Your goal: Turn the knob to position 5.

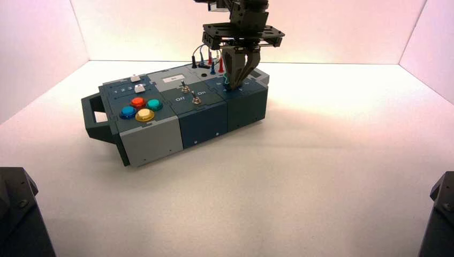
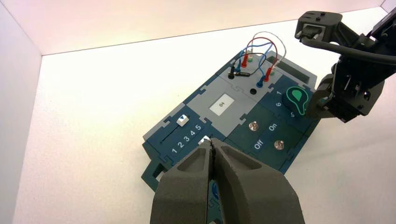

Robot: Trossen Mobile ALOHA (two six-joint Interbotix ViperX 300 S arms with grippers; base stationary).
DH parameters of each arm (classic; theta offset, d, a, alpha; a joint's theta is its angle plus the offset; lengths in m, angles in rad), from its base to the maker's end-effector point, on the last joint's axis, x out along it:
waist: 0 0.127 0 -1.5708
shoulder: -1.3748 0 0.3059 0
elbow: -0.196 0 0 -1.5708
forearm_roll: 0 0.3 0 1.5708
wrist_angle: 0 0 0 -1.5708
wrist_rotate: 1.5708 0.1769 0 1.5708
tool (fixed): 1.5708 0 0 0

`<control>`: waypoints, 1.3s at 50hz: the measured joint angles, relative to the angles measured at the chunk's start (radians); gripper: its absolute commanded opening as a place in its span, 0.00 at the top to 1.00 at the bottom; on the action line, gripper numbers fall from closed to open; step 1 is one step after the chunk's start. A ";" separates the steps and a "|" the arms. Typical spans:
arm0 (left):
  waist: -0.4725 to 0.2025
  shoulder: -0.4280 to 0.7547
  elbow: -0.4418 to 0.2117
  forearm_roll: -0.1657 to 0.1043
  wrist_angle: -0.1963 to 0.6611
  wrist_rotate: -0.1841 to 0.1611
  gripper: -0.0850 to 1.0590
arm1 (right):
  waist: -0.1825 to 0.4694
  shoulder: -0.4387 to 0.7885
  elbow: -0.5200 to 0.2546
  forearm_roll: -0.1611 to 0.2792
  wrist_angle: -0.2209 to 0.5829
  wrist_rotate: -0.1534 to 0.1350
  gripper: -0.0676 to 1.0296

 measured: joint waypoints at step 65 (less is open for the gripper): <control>0.000 -0.006 0.000 0.000 0.000 0.003 0.95 | 0.000 0.003 -0.012 0.000 0.034 0.000 0.96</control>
